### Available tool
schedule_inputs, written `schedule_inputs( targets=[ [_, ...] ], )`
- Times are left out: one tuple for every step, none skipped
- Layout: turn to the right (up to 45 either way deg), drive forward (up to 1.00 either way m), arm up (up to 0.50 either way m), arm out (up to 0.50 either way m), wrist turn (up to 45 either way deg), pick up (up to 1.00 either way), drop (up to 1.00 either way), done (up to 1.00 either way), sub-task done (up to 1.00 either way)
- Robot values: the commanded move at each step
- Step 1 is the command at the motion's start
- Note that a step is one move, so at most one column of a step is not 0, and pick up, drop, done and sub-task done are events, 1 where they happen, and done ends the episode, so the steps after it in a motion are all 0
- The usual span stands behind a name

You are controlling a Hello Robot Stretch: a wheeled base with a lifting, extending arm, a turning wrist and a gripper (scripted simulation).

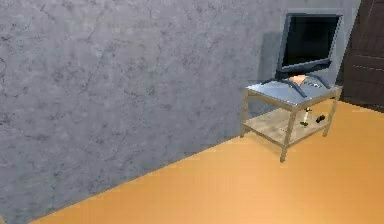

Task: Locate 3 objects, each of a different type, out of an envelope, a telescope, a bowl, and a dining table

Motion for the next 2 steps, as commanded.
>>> schedule_inputs(
  targets=[
    [0.0,0.45,0.0,0.0,0.0,0.0,0.0,0.0,0.0],
    [-45.0,0.0,0.0,0.0,0.0,0.0,0.0,0.0,0.0]
  ],
)
